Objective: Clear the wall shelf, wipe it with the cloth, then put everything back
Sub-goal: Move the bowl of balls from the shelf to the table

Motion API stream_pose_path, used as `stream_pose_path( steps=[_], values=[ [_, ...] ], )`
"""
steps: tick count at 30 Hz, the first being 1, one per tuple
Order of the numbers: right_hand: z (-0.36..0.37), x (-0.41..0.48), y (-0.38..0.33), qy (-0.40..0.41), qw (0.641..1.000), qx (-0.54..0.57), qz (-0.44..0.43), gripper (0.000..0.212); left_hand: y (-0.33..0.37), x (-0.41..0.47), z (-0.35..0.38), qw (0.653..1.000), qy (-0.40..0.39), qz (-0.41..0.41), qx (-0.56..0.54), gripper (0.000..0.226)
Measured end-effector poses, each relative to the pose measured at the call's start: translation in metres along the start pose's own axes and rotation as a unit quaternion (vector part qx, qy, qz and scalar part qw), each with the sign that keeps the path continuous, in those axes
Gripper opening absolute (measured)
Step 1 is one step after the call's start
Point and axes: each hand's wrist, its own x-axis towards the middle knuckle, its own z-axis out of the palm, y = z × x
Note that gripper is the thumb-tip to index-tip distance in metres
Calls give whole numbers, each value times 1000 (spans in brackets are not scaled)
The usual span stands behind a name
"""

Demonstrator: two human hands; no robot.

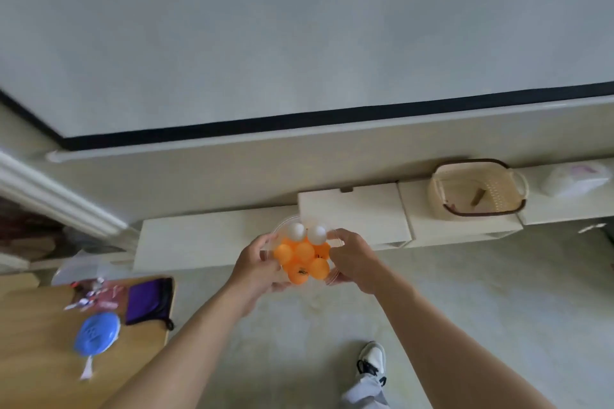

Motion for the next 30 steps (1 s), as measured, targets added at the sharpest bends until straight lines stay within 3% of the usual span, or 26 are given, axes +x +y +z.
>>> stream_pose_path(
  steps=[15,24,30],
  values=[
    [379,-44,27,-66,993,-92,38,45,-170,-59,-341,989,50,-51,-129,44],
    [498,14,77,-51,983,-163,70,45,-274,-9,-426,973,150,-105,-137,25],
    [533,71,106,-26,982,-166,86,51,-314,45,-442,977,159,-100,-101,26]
  ],
)
